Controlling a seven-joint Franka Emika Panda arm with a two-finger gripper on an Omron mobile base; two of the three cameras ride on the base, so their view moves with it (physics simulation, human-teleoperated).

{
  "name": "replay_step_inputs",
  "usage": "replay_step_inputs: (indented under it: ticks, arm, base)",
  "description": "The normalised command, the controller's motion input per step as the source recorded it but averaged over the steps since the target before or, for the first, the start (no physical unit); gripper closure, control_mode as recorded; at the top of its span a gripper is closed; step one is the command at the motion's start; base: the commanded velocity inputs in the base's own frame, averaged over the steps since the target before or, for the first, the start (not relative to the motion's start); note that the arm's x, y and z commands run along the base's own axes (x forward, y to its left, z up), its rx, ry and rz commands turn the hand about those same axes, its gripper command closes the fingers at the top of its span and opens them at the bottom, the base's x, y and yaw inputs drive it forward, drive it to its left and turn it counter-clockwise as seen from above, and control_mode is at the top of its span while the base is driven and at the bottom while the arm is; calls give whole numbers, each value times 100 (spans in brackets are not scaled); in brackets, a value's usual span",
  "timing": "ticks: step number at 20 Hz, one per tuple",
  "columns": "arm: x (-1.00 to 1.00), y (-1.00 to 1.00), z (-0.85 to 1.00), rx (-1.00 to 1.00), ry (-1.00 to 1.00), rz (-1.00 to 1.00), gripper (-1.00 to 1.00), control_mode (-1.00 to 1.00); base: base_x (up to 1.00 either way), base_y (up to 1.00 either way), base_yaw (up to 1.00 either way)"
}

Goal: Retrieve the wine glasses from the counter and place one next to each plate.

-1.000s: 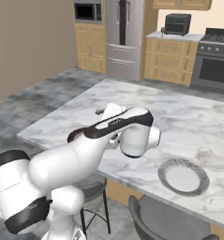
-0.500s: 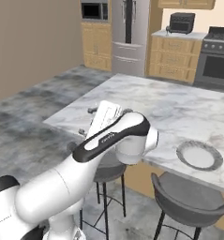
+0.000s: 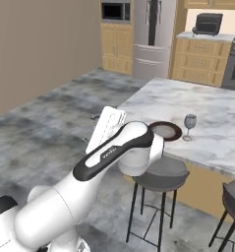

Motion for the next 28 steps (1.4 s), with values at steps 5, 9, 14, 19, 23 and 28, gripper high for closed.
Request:
replay_step_inputs:
  ticks: [5, 9, 14, 19, 23, 28]
  arm:
    - [0, 0, 0, 0, 0, 0, -100, 100]
    - [0, 0, 0, 0, 0, 0, -100, 100]
    - [0, 0, 0, 0, 0, 0, -100, 100]
    - [0, 0, 0, 0, 0, 0, -100, 100]
    - [0, 0, 0, 0, 0, 0, -100, 100]
    - [0, 0, 0, 0, 0, 0, -100, 100]
  base:
    - [33, 100, -4]
    - [58, 100, -12]
    - [57, 100, -22]
    - [78, 100, -26]
    - [100, 100, -24]
    - [100, 100, -20]
